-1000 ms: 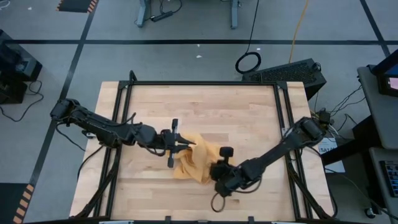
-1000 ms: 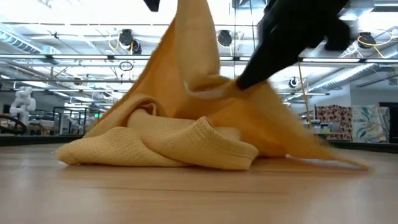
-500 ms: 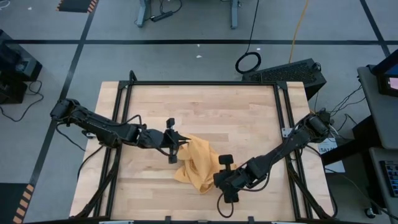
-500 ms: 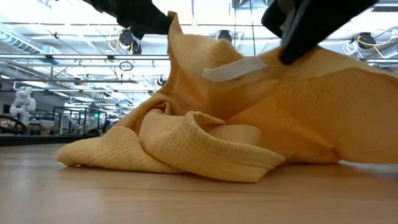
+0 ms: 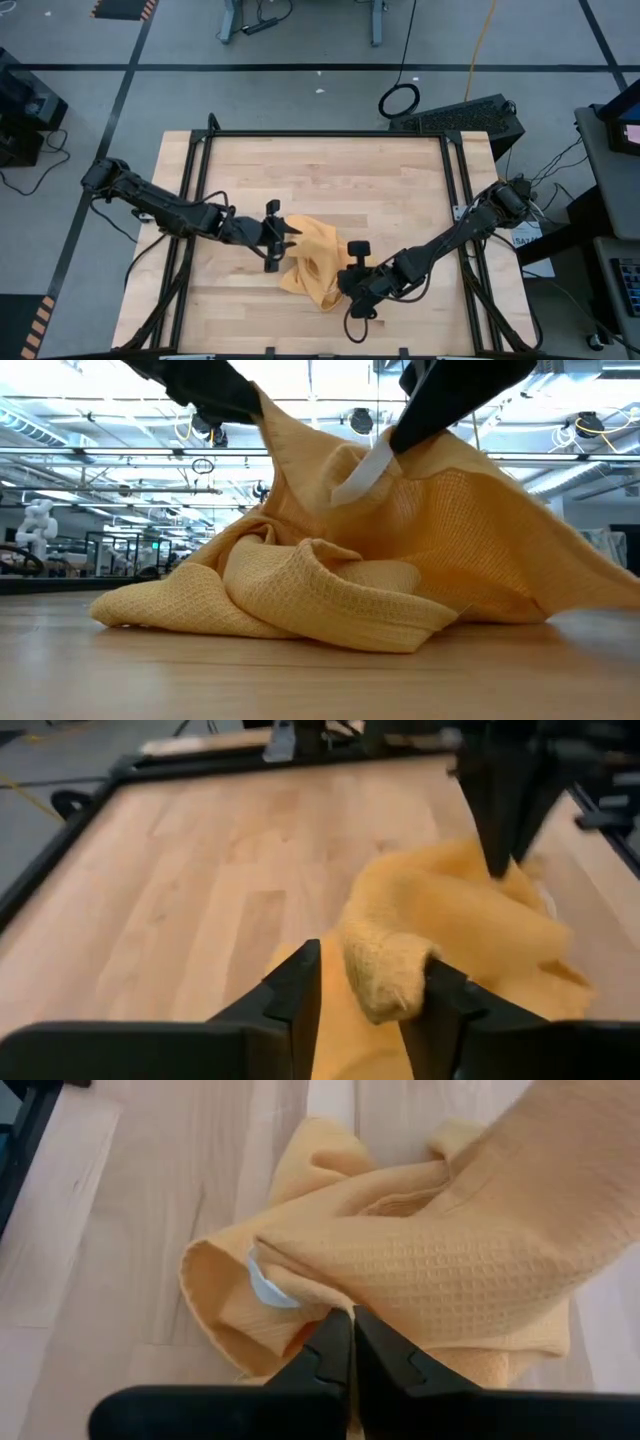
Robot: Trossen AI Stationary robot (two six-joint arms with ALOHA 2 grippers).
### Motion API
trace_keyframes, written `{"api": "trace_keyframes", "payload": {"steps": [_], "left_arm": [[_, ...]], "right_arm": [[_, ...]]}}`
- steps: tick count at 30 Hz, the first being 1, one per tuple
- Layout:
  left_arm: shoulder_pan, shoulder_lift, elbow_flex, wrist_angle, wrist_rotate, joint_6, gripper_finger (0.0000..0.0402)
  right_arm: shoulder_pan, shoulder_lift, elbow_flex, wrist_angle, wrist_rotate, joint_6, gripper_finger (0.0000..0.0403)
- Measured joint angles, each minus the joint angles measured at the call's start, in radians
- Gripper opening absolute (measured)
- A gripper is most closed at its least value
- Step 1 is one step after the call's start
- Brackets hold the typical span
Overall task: Roll towel
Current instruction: Roll the yellow towel
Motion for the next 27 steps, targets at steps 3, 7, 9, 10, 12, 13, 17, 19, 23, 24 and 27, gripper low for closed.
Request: {"api": "trace_keyframes", "payload": {"steps": [3,7,9,10,12,13,17,19,23,24,27], "left_arm": [[-0.022,0.0,0.0,-0.039,-0.013,-0.051,0.0124],[-0.045,0.001,-0.023,-0.054,-0.063,-0.074,0.0125],[-0.05,0.001,-0.034,-0.041,-0.101,-0.063,0.0124],[-0.051,0.001,-0.041,-0.019,-0.121,-0.056,0.0121],[-0.051,0.001,-0.057,0.045,-0.146,-0.033,0.0104],[-0.05,0.001,-0.063,0.084,-0.149,-0.015,0.009],[-0.036,0.001,-0.065,0.223,-0.134,0.044,0.0016],[-0.017,0.001,-0.065,0.269,-0.107,0.047,0.0013],[0.02,0.004,-0.065,0.276,-0.058,0.04,0.0012],[0.03,0.01,-0.065,0.277,-0.055,0.039,0.0011],[0.056,0.027,-0.065,0.286,-0.054,0.034,0.001]], "right_arm": [[0.0,0.0,0.0,0.001,-0.001,0.005,0.0001],[0.0,0.0,0.0,0.001,0.002,0.006,0.0001],[0.0,0.0,0.0,-0.004,0.003,0.006,0.0001],[-0.001,0.0,0.0,-0.012,0.002,0.011,0.0002],[0.0,0.0,0.0,-0.053,0.003,0.03,0.0002],[0.0,0.0,0.0,-0.081,0.003,0.047,0.0003],[0.008,0.0,0.0,-0.217,0.015,0.163,0.0012],[0.02,0.0,0.0,-0.273,0.058,0.221,0.0022],[0.079,0.0,0.0,-0.284,0.127,0.242,0.006],[0.1,0.0,0.0,-0.269,0.142,0.237,0.0072],[0.162,0.007,0.0,-0.207,0.2,0.211,0.0114]]}}
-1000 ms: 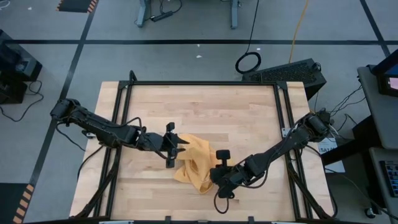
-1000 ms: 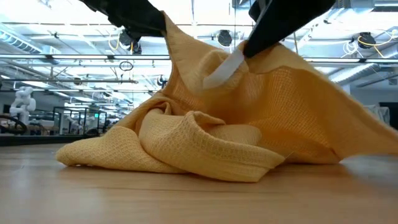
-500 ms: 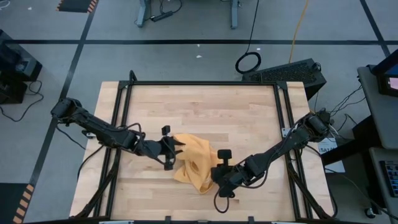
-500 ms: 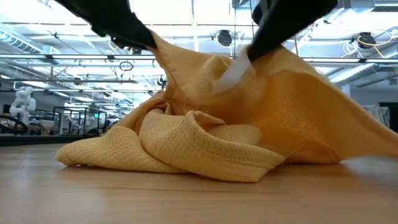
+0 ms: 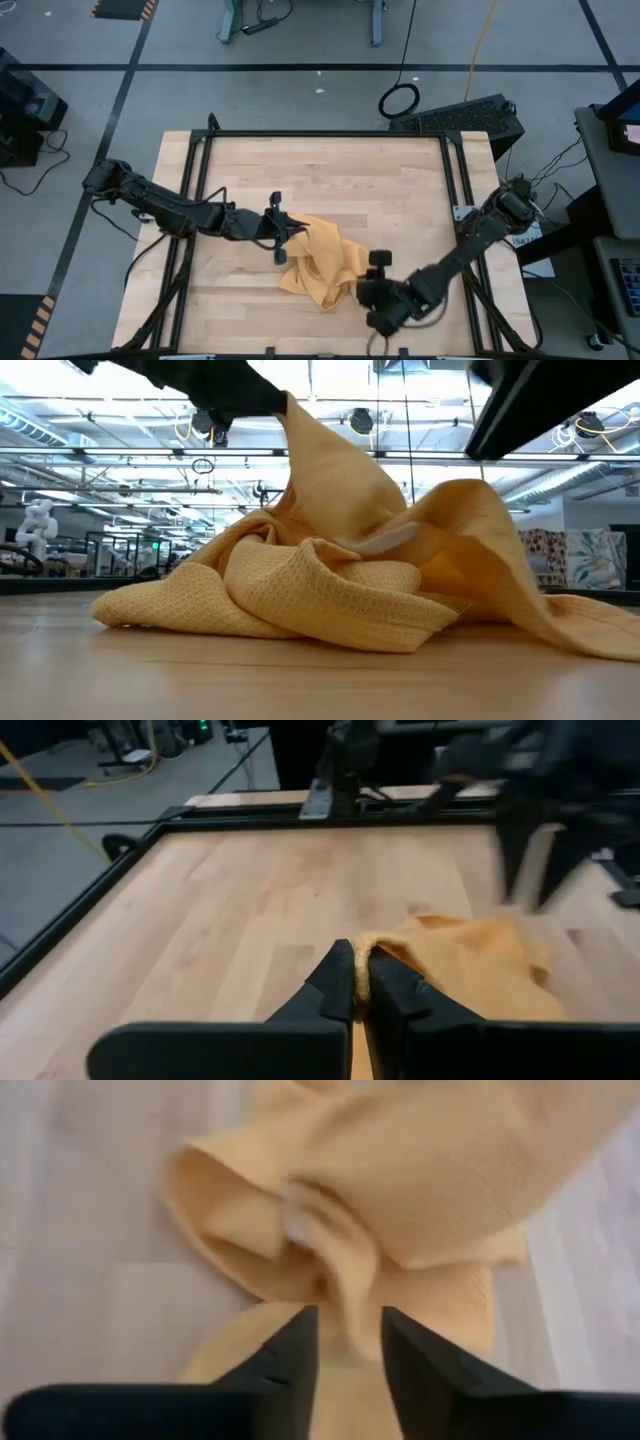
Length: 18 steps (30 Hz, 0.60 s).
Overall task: Roll towel
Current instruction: Roll the yellow towel
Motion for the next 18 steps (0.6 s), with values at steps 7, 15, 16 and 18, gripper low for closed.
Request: {"api": "trace_keyframes", "payload": {"steps": [7,15,16,18], "left_arm": [[0.069,0.053,0.0,0.079,0.049,-0.021,0.0008],[0.116,0.063,0.0,0.083,0.08,-0.045,0.0008],[0.121,0.063,0.0,0.082,0.081,-0.045,0.0008],[0.129,0.063,0.0,0.083,0.087,-0.047,0.0009]], "right_arm": [[0.07,0.137,0.0,0.268,0.04,-0.198,0.0178],[0.05,0.264,0.0,0.329,0.188,-0.251,0.0159],[0.046,0.265,0.0,0.325,0.212,-0.23,0.0156],[0.03,0.265,0.0,0.307,0.248,-0.182,0.0152]]}}
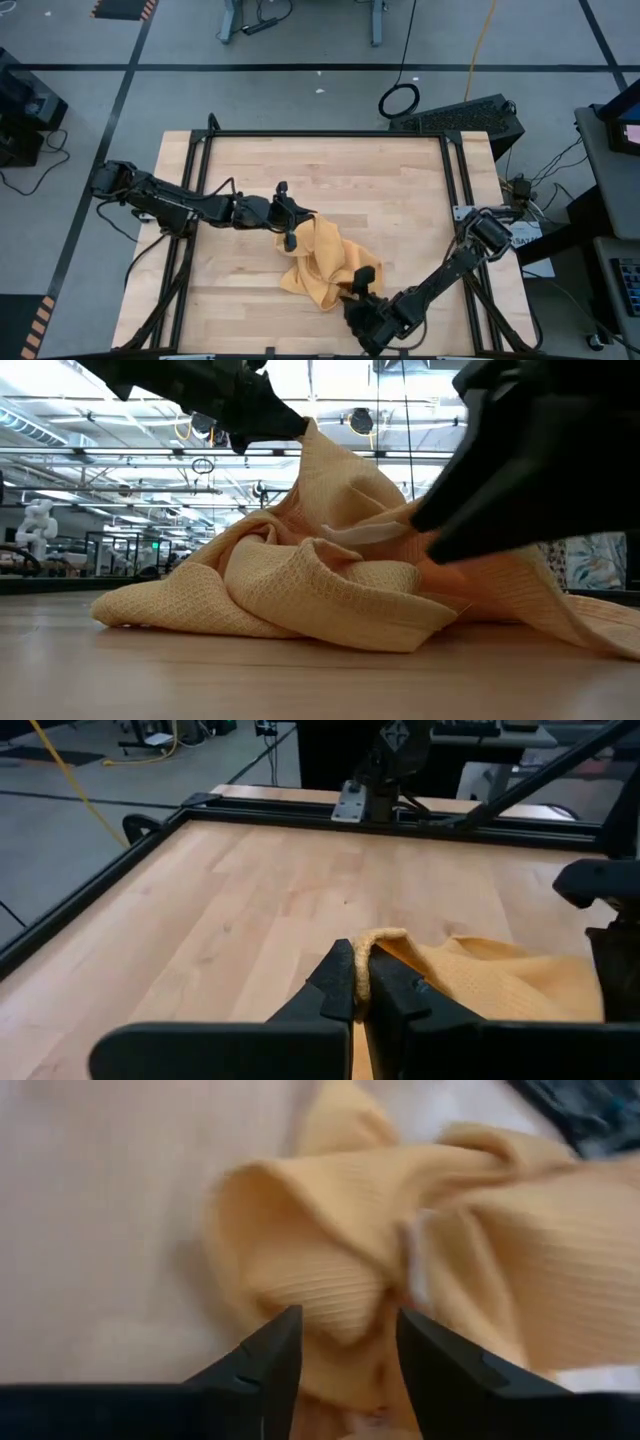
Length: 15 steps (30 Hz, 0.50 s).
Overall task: Roll towel
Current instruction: Roll the yellow towel
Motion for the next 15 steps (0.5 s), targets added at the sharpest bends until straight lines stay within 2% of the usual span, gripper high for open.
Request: {"api": "trace_keyframes", "payload": {"steps": [4,10,12,15], "left_arm": [[0.0,0.0,0.0,0.0,0.004,0.0,0.0009],[0.001,0.0,0.0,-0.007,0.006,0.0,0.001],[0.001,0.0,0.0,-0.028,-0.01,0.0,0.001],[0.007,0.0,0.0,-0.051,-0.043,-0.008,0.001]], "right_arm": [[-0.028,0.0,0.0,-0.087,0.067,0.071,0.0153],[-0.061,0.0,0.0,-0.307,0.155,0.238,0.0159],[-0.06,-0.001,0.0,-0.33,0.176,0.243,0.016],[-0.05,0.004,0.001,-0.309,0.175,0.153,0.016]]}}
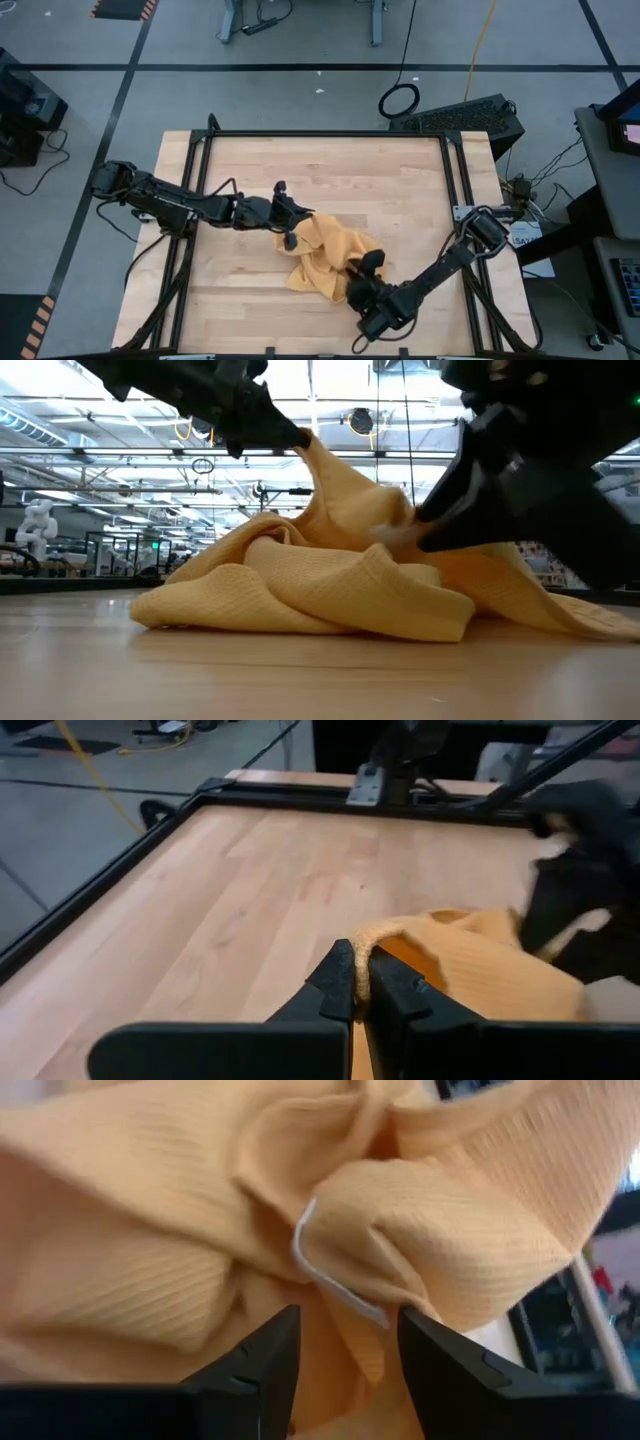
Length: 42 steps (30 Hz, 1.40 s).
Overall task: Roll towel
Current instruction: Roll the yellow towel
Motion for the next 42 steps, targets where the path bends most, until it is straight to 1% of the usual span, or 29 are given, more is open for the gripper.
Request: {"api": "trace_keyframes", "payload": {"steps": [3,7,12,14,17,20,23,24,29,32,34,38,40,42], "left_arm": [[0.008,0.007,0.0,-0.006,-0.005,-0.041,0.001],[0.004,0.011,0.0,-0.004,-0.004,-0.053,0.0011],[0.002,0.011,0.0,0.002,0.011,-0.072,0.0011],[0.001,0.011,0.0,0.001,0.017,-0.073,0.0011],[0.001,0.011,0.0,-0.001,0.02,-0.073,0.0011],[-0.001,0.011,0.0,-0.002,0.027,-0.073,0.0011],[-0.004,0.011,0.0,-0.008,0.048,-0.073,0.0011],[-0.004,0.011,0.0,-0.017,0.051,-0.073,0.0011],[-0.003,0.011,0.0,-0.077,0.052,-0.092,0.0011],[-0.003,0.011,0.0,-0.097,0.053,-0.099,0.0011],[-0.004,0.011,0.0,-0.109,0.056,-0.101,0.0011],[-0.003,0.011,0.0,-0.134,0.073,-0.125,0.0011],[-0.003,0.011,0.0,-0.137,0.073,-0.125,0.0011],[-0.003,0.011,0.0,-0.134,0.073,-0.125,0.0011]], "right_arm": [[-0.005,0.027,0.0,0.048,0.008,-0.073,0.016],[-0.033,0.073,0.001,0.12,0.021,-0.143,0.0163],[-0.042,0.104,0.003,0.135,0.145,-0.129,0.0178],[-0.045,0.105,0.003,0.137,0.18,-0.128,0.0177],[-0.053,0.107,0.001,0.138,0.222,-0.132,0.0151],[-0.055,0.109,-0.001,0.129,0.25,-0.138,0.0092],[-0.046,0.085,-0.002,0.11,0.225,-0.139,0.0021],[-0.04,0.069,-0.002,0.104,0.214,-0.137,0.0012],[-0.018,-0.049,-0.001,0.036,0.203,-0.077,0.0007],[-0.017,-0.115,-0.001,-0.012,0.15,-0.062,0.0002],[-0.023,-0.158,-0.001,-0.06,0.092,-0.031,0.0003],[-0.053,-0.239,-0.001,-0.147,-0.076,0.045,0.0001],[-0.064,-0.26,-0.001,-0.137,-0.134,0.046,0.0004],[-0.067,-0.264,-0.001,-0.079,-0.204,-0.02,0.001]]}}
